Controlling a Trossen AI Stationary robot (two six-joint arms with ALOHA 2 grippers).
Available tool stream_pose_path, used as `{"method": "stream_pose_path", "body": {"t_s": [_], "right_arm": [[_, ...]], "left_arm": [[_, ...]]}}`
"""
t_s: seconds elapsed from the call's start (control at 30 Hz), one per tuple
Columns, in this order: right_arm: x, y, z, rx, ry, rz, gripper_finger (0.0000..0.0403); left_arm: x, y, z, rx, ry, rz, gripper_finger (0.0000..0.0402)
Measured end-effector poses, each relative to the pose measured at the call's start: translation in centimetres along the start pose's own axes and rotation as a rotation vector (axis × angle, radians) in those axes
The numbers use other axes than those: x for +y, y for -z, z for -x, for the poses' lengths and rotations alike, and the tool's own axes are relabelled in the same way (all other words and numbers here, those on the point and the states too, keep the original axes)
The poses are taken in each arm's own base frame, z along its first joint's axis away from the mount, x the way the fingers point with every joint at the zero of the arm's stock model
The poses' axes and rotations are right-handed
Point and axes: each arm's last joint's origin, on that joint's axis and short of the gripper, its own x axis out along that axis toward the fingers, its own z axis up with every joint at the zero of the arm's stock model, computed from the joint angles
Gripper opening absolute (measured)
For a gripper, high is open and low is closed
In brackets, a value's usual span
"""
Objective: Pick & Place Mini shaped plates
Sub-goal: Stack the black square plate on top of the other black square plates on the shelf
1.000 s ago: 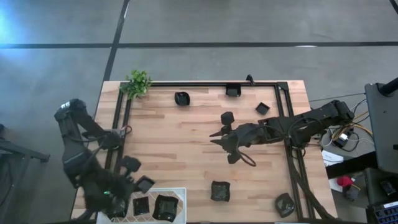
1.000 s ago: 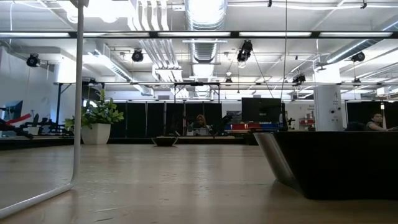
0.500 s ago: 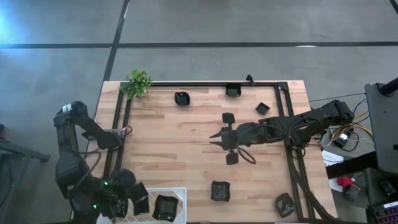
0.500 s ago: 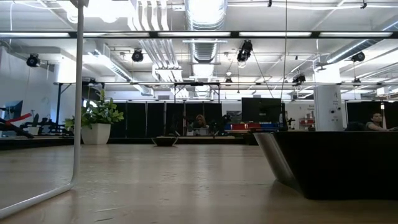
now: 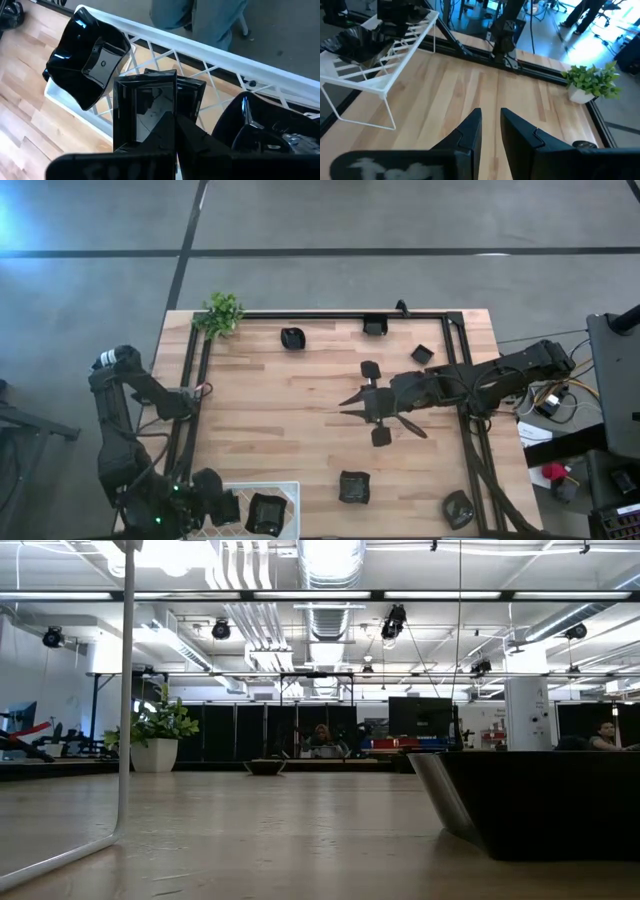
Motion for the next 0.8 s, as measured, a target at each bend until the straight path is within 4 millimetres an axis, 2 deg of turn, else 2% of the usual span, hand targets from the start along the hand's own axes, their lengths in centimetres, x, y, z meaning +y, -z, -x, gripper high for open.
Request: {"method": "stream_pose_path", "body": {"t_s": [0.27,0.8], "right_arm": [[-0.2,-0.4,0.8,-0.025,0.003,-0.001,0.0063],[-0.2,-0.3,0.8,-0.022,0.003,-0.005,0.0059]], "left_arm": [[0.0,-0.2,-0.3,-0.008,-0.002,-0.002,0.0],[0.2,-0.4,-1.0,0.013,-0.038,-0.005,0.0]]}}
